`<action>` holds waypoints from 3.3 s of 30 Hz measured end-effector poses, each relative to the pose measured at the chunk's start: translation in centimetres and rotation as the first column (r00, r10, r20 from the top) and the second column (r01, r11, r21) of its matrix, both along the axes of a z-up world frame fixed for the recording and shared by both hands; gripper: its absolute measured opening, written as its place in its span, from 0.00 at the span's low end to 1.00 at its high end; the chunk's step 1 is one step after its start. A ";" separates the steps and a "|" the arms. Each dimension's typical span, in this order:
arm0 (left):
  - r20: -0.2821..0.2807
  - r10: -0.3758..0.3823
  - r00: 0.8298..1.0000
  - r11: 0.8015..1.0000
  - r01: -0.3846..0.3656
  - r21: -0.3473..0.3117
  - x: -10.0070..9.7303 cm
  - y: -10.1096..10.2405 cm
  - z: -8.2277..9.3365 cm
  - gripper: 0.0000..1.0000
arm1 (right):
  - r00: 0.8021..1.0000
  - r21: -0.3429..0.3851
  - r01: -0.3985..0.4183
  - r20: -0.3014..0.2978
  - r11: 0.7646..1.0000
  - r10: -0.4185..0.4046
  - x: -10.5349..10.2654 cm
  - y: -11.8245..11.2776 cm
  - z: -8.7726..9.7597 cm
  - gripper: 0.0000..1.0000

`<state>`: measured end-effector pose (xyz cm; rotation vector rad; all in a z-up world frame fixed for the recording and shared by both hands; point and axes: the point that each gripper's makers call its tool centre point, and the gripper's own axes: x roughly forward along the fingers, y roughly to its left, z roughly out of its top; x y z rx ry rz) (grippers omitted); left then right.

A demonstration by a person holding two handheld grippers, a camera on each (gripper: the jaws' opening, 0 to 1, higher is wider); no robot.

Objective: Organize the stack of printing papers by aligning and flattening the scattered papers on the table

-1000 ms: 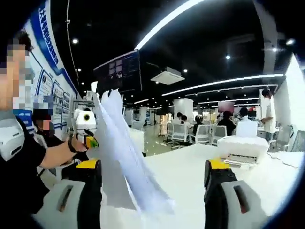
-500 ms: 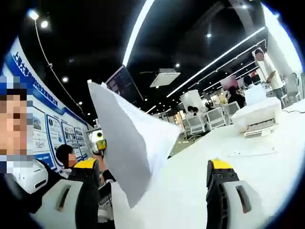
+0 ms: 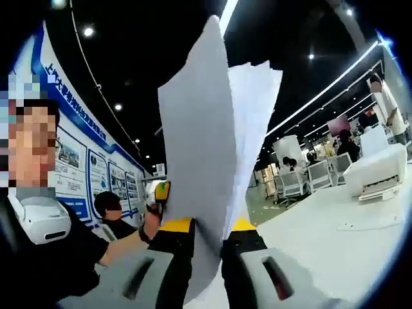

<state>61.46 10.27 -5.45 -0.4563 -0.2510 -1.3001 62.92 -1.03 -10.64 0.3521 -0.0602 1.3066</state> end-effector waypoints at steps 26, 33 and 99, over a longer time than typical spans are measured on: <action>0.206 0.389 0.898 0.736 -0.438 0.517 6.5 -1.6 -12.0 0.08 | 0.868 -0.437 0.487 0.339 0.756 -0.363 4.7 -0.4 -4.1 0.00; 0.176 0.402 0.899 0.692 -0.424 0.584 7.5 -1.3 -13.7 0.20 | 0.888 -0.482 0.458 0.293 0.747 -0.355 5.5 -1.1 -5.8 0.16; 0.044 0.463 0.885 0.747 -0.417 0.518 9.0 -0.4 -9.6 0.07 | 0.885 -0.364 0.465 0.167 0.807 -0.434 6.7 -3.3 -3.0 0.00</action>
